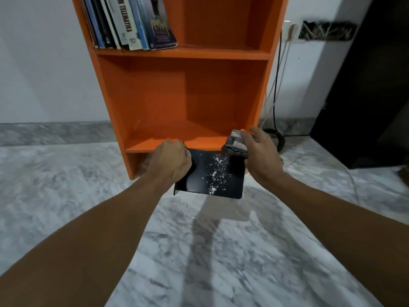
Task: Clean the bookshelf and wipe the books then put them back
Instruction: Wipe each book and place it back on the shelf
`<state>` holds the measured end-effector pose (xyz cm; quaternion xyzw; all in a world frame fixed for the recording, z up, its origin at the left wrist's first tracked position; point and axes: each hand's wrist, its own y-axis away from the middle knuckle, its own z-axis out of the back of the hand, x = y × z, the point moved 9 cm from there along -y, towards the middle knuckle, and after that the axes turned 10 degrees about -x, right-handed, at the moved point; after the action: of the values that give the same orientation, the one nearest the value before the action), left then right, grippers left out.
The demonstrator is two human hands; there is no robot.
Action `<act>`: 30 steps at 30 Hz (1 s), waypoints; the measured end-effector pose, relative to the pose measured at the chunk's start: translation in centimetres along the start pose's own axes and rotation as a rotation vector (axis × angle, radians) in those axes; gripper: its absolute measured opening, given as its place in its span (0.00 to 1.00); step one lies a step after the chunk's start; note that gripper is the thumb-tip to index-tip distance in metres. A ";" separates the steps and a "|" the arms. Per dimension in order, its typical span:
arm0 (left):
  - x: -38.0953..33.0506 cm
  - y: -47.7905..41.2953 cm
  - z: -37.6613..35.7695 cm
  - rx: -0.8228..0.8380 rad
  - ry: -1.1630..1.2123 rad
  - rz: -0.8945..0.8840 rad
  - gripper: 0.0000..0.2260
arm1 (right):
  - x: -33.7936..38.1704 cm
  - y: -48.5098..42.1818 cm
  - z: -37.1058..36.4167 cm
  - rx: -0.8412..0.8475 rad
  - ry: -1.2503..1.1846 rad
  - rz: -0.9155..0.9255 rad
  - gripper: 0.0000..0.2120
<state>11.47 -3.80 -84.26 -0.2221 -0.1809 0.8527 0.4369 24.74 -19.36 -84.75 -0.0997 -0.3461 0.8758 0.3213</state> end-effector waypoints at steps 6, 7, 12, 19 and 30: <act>-0.1 -1.3 1.2 -0.117 0.096 0.163 0.12 | 2.6 8.6 -4.6 0.180 0.061 0.446 0.31; 0.1 -1.4 1.2 -0.117 0.076 0.162 0.12 | 3.2 10.5 -4.5 0.190 0.044 0.534 0.28; 0.7 -0.7 0.3 -0.064 0.052 0.126 0.13 | 2.4 7.8 -1.0 0.155 -0.196 0.344 0.37; -2.3 -0.4 0.8 -0.063 0.100 0.083 0.14 | 2.2 -0.1 0.0 0.032 -0.129 0.068 0.38; 0.3 -0.3 0.9 -0.102 0.085 0.095 0.17 | 6.0 5.9 -0.1 0.063 -0.336 0.403 0.37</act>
<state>11.03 -3.51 -83.44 -0.2886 -0.1945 0.8519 0.3912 17.22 -18.82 -88.49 -0.0098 -0.3402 0.9367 0.0815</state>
